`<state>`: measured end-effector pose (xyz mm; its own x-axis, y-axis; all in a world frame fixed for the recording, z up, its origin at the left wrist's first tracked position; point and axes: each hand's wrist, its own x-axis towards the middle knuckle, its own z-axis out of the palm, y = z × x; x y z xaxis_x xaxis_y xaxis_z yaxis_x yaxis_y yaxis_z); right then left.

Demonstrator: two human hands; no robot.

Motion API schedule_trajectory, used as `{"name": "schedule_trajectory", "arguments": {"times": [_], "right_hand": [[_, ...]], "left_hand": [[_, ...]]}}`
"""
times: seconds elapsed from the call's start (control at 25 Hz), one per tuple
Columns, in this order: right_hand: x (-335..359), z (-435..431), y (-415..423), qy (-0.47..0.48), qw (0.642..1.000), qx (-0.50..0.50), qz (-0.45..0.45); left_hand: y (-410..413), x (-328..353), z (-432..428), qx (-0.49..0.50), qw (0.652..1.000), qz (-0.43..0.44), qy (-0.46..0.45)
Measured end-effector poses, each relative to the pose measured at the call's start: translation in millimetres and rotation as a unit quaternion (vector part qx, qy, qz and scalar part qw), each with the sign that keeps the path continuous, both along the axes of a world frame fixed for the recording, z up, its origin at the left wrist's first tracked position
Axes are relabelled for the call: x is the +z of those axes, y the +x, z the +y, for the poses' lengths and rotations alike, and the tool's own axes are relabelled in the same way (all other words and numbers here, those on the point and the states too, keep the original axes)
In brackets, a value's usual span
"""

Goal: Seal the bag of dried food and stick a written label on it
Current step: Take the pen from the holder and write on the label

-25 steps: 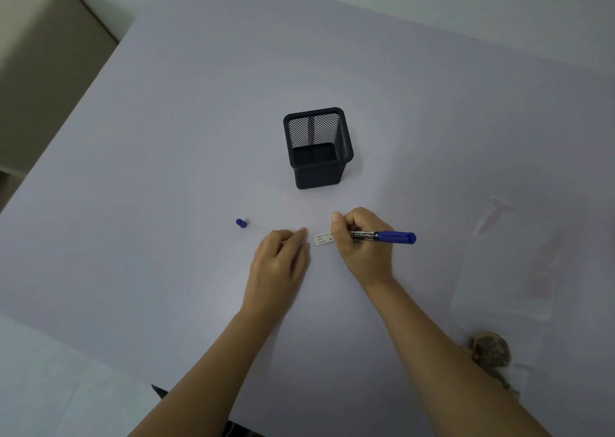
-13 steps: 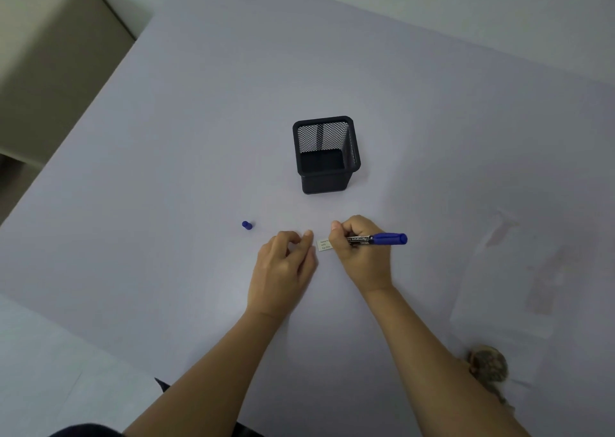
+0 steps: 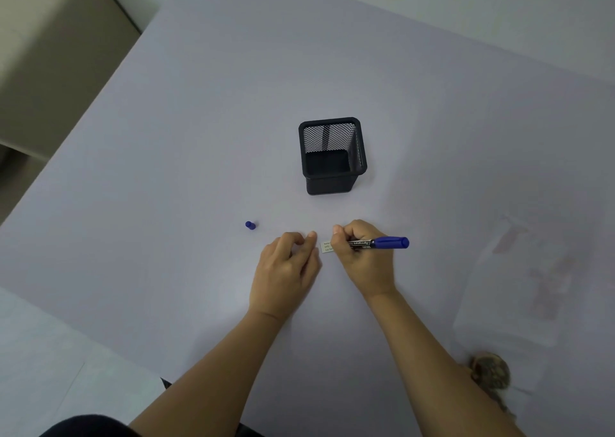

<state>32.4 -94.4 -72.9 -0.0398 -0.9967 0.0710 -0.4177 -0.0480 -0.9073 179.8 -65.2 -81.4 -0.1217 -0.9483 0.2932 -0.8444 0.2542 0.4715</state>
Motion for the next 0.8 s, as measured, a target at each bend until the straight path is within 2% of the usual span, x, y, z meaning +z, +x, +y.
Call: {"name": "schedule_trajectory", "arguments": {"times": [0.2,0.44,0.8], "right_hand": [[-1.9,0.0,0.3,-0.001,1.000,-0.004,0.013],[4.3,1.1,0.9,0.002,1.000,-0.014,-0.023],[3.5,1.5,0.8,0.013,1.000,-0.013,-0.025]], "left_hand": [[0.0,1.0,-1.2,-0.001,1.000,-0.001,-0.001],[0.3,1.2,-1.0,0.002,1.000,-0.001,0.005],[0.8,-0.3,-1.2,-0.001,1.000,0.002,0.004]]}}
